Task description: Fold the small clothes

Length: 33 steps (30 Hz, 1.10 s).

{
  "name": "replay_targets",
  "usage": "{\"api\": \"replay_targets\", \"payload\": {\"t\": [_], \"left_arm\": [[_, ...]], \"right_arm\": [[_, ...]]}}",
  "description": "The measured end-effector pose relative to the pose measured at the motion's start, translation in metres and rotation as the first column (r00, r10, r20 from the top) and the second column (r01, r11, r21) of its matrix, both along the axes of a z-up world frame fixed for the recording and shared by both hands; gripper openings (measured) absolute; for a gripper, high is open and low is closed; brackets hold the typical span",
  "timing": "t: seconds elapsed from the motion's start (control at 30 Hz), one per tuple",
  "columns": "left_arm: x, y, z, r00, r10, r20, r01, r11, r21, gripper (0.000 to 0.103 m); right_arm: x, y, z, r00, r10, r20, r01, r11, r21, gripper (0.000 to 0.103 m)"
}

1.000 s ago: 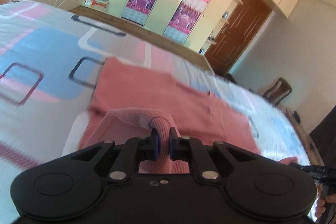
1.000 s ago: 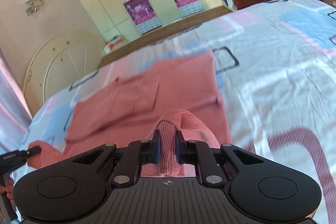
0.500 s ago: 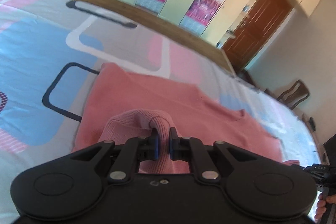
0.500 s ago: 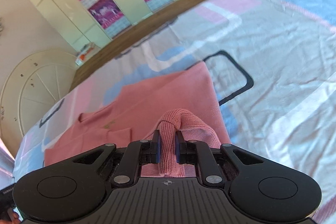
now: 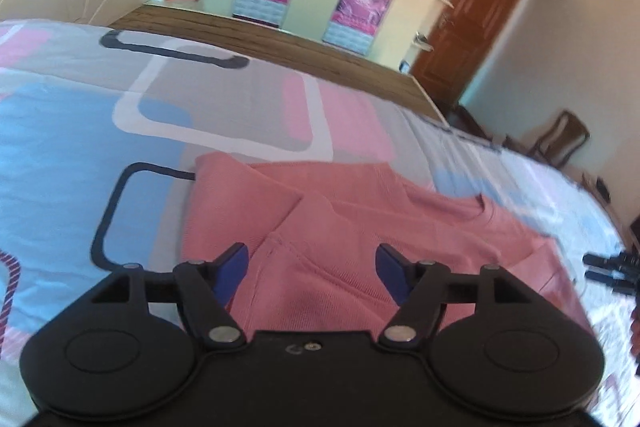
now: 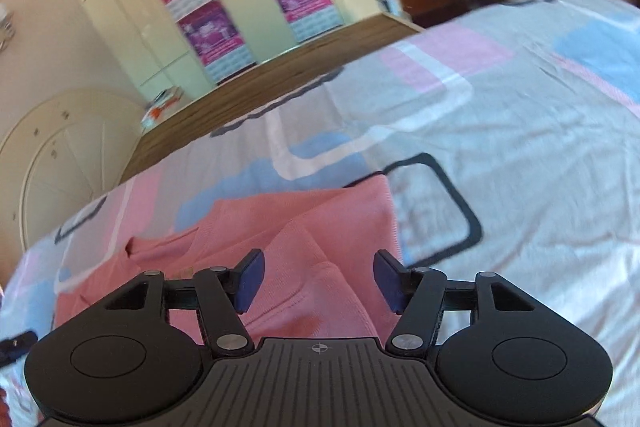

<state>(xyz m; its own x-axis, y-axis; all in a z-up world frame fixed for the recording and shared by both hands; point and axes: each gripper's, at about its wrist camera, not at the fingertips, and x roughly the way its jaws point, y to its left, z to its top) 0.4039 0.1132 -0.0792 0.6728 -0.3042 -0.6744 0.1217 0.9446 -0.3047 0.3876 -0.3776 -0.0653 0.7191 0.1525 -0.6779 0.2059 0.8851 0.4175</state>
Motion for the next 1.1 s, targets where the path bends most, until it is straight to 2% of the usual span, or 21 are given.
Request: {"api": "replay_targets", "payload": {"t": [0.13, 0.33, 0.4, 0.47, 0.5, 0.53, 0.57, 0.7, 0.8, 0.97, 1.1], "left_arm": [[0.023, -0.015, -0.017, 0.999, -0.03, -0.024, 0.031, 0.999, 0.037, 0.068], [0.045, -0.024, -0.037, 0.996, -0.069, -0.05, 0.073, 0.994, 0.076, 0.064], [0.047, -0.023, -0.041, 0.995, -0.079, -0.053, 0.084, 0.993, 0.085, 0.055], [0.045, -0.021, -0.043, 0.994, -0.097, -0.043, 0.101, 0.987, 0.122, 0.033], [0.044, -0.019, -0.043, 0.993, -0.108, -0.039, 0.112, 0.985, 0.13, 0.026], [0.042, -0.016, -0.043, 0.992, -0.122, -0.038, 0.125, 0.984, 0.127, 0.02], [0.04, -0.015, -0.042, 0.99, -0.14, -0.034, 0.143, 0.982, 0.126, 0.016], [0.032, -0.02, -0.035, 0.979, -0.204, -0.003, 0.202, 0.966, 0.161, 0.013], [0.027, -0.02, -0.026, 0.977, -0.211, 0.037, 0.203, 0.968, 0.148, 0.012], [0.023, -0.009, 0.004, 0.98, -0.122, 0.155, 0.114, 0.992, 0.06, 0.011], [0.029, -0.006, 0.017, 0.972, -0.051, 0.228, 0.041, 0.998, 0.052, 0.011]], "right_arm": [[0.016, 0.016, -0.009, 0.997, 0.072, -0.017, -0.073, 0.994, -0.081, 0.06], [0.039, 0.025, -0.03, 0.989, 0.132, -0.061, -0.139, 0.981, -0.134, 0.06], [0.046, 0.025, -0.037, 0.986, 0.148, -0.072, -0.157, 0.978, -0.139, 0.059], [0.052, 0.025, -0.044, 0.982, 0.168, -0.089, -0.18, 0.973, -0.146, 0.043], [0.055, 0.025, -0.047, 0.978, 0.183, -0.102, -0.197, 0.97, -0.144, 0.02], [0.056, 0.027, -0.05, 0.974, 0.195, -0.112, -0.211, 0.966, -0.149, 0.014], [0.056, 0.029, -0.051, 0.971, 0.21, -0.114, -0.226, 0.962, -0.155, 0.014], [0.053, 0.038, -0.047, 0.952, 0.283, -0.114, -0.301, 0.934, -0.194, 0.01], [0.047, 0.035, -0.039, 0.961, 0.266, -0.081, -0.277, 0.941, -0.194, 0.009], [0.034, 0.023, -0.011, 0.979, 0.197, 0.047, -0.187, 0.968, -0.168, 0.008], [0.035, 0.015, 0.006, 0.984, 0.132, 0.118, -0.11, 0.978, -0.176, 0.008]]}}
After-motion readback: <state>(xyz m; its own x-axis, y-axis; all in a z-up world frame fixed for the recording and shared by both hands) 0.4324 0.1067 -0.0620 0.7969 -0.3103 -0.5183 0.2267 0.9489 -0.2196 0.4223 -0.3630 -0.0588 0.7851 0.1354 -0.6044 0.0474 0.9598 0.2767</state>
